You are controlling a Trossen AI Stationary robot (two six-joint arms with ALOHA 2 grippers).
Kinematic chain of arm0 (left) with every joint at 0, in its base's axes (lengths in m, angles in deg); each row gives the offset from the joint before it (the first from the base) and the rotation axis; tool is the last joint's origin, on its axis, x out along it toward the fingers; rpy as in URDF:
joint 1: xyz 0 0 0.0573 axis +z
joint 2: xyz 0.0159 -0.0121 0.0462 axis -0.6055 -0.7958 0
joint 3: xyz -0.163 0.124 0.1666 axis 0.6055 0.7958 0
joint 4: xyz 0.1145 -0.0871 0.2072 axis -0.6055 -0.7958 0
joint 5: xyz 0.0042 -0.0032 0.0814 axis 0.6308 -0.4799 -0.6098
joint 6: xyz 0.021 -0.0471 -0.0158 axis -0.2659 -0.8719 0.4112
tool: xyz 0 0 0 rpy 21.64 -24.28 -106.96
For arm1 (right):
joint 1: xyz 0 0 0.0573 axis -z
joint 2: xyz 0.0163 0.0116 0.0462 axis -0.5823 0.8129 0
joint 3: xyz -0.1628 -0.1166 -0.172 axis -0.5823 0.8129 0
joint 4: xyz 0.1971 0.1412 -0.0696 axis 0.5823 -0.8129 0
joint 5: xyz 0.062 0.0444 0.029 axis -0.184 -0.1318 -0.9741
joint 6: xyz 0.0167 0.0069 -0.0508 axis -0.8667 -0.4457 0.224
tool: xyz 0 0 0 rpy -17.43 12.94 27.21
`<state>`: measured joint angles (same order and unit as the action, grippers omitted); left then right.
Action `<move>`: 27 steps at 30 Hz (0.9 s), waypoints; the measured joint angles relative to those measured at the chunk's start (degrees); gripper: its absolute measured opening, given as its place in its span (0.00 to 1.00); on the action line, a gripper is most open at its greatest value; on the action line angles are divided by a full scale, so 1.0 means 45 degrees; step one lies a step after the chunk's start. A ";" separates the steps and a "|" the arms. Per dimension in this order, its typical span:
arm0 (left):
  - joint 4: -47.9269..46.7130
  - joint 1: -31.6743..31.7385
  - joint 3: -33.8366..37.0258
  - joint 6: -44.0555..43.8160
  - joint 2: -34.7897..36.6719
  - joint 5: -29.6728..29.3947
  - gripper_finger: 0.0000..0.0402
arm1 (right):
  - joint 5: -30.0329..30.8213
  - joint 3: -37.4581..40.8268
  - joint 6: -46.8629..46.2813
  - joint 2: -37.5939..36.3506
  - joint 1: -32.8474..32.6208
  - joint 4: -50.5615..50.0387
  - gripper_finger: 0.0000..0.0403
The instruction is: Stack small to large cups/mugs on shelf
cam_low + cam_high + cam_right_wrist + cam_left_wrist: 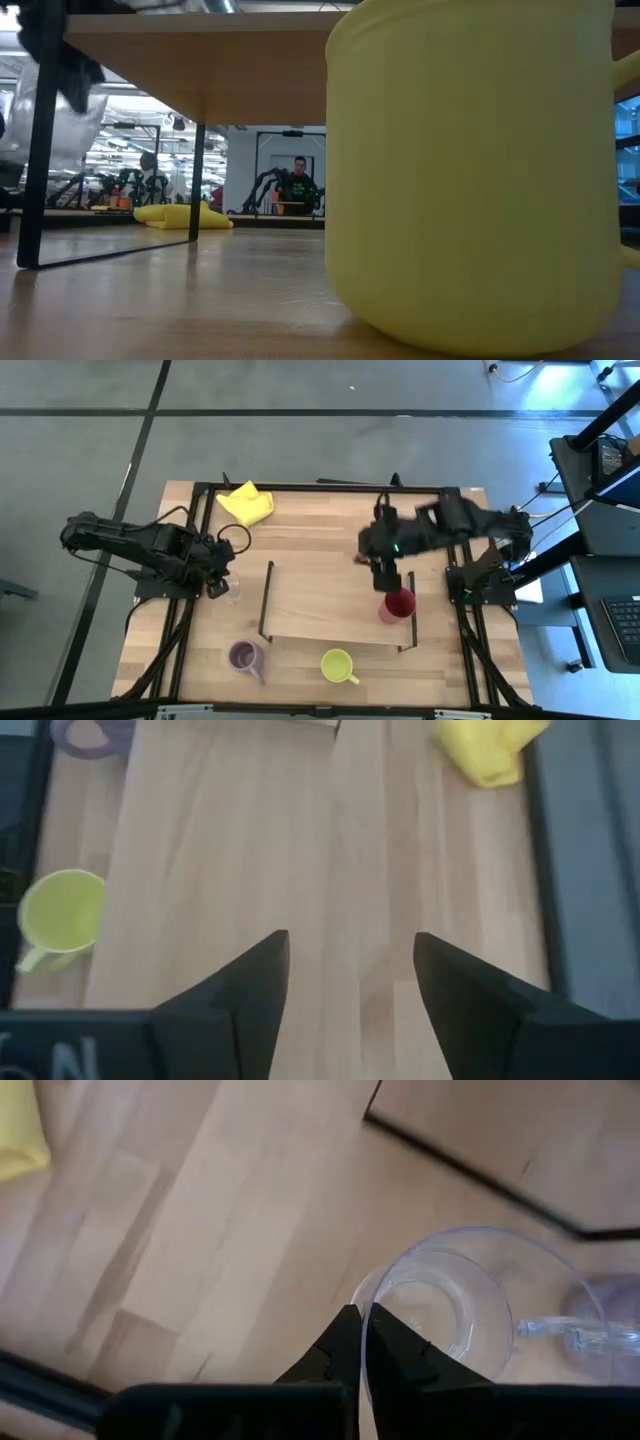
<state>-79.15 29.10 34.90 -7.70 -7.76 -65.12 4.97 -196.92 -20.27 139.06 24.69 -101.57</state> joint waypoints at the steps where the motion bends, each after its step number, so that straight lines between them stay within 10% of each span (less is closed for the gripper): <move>1: -0.0002 0.0000 0.0234 0.0012 0.0095 0.0001 0.01 | 0.0418 0.0000 -0.0255 0.0000 -0.0486 -0.0004 0.54; 12: 0.1151 0.0000 0.1875 -0.0314 0.0702 0.0127 0.01 | 0.1829 0.0080 -0.2507 0.1811 -0.5310 -0.0894 0.54; 27: 0.2355 -0.0005 0.3263 0.0022 0.0682 0.0607 0.01 | 0.0053 0.0086 -0.9452 0.3881 -0.6707 0.1961 0.54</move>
<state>-68.55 29.08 49.58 -7.60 -4.69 -62.39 5.21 -196.53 -62.81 156.53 -5.49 -92.74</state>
